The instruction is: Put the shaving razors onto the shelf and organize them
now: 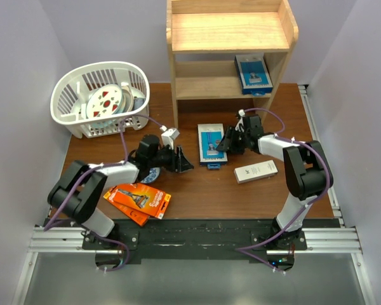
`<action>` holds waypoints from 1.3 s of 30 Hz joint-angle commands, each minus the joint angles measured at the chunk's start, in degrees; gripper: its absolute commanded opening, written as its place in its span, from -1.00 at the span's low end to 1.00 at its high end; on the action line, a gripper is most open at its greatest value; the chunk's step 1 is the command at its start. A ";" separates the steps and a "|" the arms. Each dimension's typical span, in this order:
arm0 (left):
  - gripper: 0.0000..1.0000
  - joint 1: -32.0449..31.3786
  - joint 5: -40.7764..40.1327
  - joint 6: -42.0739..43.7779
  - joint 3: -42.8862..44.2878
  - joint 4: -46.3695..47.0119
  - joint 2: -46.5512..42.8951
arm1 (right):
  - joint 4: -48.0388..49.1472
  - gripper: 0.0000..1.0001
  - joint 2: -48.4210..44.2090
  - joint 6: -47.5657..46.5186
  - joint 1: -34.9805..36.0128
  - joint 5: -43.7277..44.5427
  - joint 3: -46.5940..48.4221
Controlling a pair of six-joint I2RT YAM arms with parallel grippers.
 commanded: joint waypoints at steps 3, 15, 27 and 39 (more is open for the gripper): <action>0.06 -3.72 0.82 -10.06 4.55 9.78 8.14 | 2.65 0.07 0.82 14.03 0.31 -2.18 -6.56; 0.05 -7.15 -4.45 -14.54 11.32 7.51 19.49 | 4.76 0.05 1.96 16.94 0.22 -3.15 -6.48; 0.04 -3.73 -8.24 -21.05 6.66 4.34 19.84 | 4.32 0.05 2.05 16.94 0.14 -2.89 -6.48; 0.03 -4.08 -13.05 -20.09 11.23 -3.79 21.09 | 4.32 0.06 1.87 18.08 0.14 -2.97 -6.74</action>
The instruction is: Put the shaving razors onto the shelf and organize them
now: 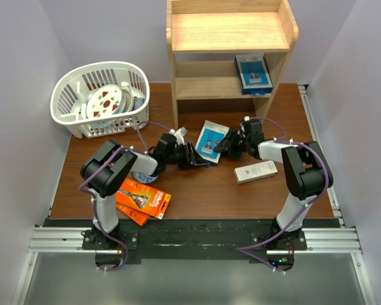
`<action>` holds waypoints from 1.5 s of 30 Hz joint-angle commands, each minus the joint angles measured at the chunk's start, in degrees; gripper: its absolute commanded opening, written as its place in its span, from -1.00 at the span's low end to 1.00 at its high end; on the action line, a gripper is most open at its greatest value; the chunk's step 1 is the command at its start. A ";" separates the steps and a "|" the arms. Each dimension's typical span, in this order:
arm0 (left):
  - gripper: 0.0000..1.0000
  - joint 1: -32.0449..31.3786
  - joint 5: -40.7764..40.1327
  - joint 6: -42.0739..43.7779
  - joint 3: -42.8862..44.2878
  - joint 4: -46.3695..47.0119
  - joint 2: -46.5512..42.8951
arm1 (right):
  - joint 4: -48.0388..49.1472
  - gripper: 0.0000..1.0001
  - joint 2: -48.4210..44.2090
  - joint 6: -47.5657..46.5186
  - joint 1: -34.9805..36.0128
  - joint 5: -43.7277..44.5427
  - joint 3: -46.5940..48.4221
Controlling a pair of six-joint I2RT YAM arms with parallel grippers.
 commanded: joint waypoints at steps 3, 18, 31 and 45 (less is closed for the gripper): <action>0.03 0.18 -11.15 3.74 -1.99 -15.98 -3.26 | -3.81 0.06 1.92 0.73 0.35 0.72 -0.67; 0.05 0.19 -10.21 4.79 -0.34 -11.17 1.12 | -4.16 0.07 2.00 0.56 0.27 0.72 -1.19; -0.91 0.27 1.49 2.33 -2.89 7.74 1.83 | -4.51 0.08 1.83 0.47 0.18 0.72 -0.75; -1.00 0.01 10.89 10.15 -1.48 18.47 -9.07 | -24.16 0.32 -7.31 -19.29 -9.30 -1.57 11.45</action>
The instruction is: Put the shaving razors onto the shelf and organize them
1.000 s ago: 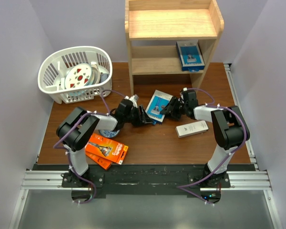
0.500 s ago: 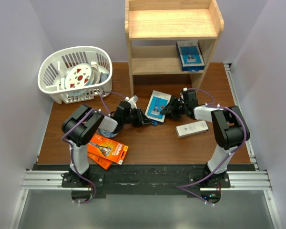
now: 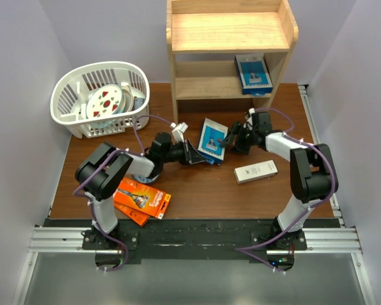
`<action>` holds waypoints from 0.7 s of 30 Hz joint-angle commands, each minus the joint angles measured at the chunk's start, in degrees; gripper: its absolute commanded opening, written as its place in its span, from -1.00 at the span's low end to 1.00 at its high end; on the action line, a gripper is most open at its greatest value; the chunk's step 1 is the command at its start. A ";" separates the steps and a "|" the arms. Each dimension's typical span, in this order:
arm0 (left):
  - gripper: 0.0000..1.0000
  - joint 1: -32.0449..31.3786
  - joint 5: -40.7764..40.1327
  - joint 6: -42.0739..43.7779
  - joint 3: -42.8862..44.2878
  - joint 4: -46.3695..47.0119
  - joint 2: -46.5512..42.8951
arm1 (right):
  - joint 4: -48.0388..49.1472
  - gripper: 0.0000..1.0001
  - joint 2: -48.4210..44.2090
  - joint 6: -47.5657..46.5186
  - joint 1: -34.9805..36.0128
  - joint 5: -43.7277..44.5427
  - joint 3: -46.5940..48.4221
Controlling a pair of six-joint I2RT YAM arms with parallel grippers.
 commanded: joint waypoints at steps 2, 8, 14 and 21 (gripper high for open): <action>-1.00 -0.47 7.00 5.96 1.38 8.55 -7.46 | -14.03 0.32 -4.75 -10.93 -7.95 -1.41 7.13; -1.00 -0.47 10.61 8.86 2.17 9.87 -11.85 | -20.91 0.29 -7.21 -18.32 -10.35 -0.63 8.65; -1.00 0.06 13.95 11.33 4.71 10.48 -16.07 | -15.90 0.29 -10.03 -17.10 -10.35 0.34 2.94; -1.00 2.95 18.17 10.01 9.73 16.36 -18.36 | -16.69 0.29 -12.22 -19.82 -10.44 2.18 0.82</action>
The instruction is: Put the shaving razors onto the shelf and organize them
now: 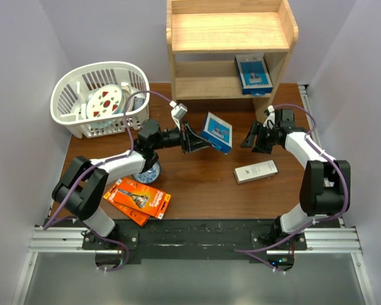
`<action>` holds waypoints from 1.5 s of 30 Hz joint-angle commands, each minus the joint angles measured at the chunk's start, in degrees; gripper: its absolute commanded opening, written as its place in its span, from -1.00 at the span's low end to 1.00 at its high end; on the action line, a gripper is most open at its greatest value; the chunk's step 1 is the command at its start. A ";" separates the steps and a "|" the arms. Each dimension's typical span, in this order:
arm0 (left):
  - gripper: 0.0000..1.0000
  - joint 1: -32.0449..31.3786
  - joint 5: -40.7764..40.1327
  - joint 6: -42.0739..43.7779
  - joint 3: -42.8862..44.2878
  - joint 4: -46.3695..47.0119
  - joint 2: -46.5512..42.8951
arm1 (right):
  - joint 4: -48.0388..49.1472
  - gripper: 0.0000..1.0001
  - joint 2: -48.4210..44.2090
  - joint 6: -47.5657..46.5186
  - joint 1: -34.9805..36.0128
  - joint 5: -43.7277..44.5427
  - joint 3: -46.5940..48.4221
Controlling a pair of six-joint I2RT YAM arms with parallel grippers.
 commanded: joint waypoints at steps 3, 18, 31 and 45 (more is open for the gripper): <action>-1.00 3.97 3.47 -0.40 8.63 12.75 -3.76 | 0.19 0.29 -3.44 -3.50 0.12 1.92 -1.32; -1.00 10.38 0.48 -0.32 22.08 13.03 3.35 | 0.10 0.31 -5.37 -4.38 0.12 2.80 -3.34; -1.00 11.88 -9.45 -1.19 18.74 13.55 10.12 | -1.39 0.31 -5.73 -4.20 -2.87 2.54 -2.56; -1.00 14.16 -13.49 -6.20 16.29 10.30 14.51 | 0.72 0.32 -3.18 -2.79 -2.87 2.36 -2.82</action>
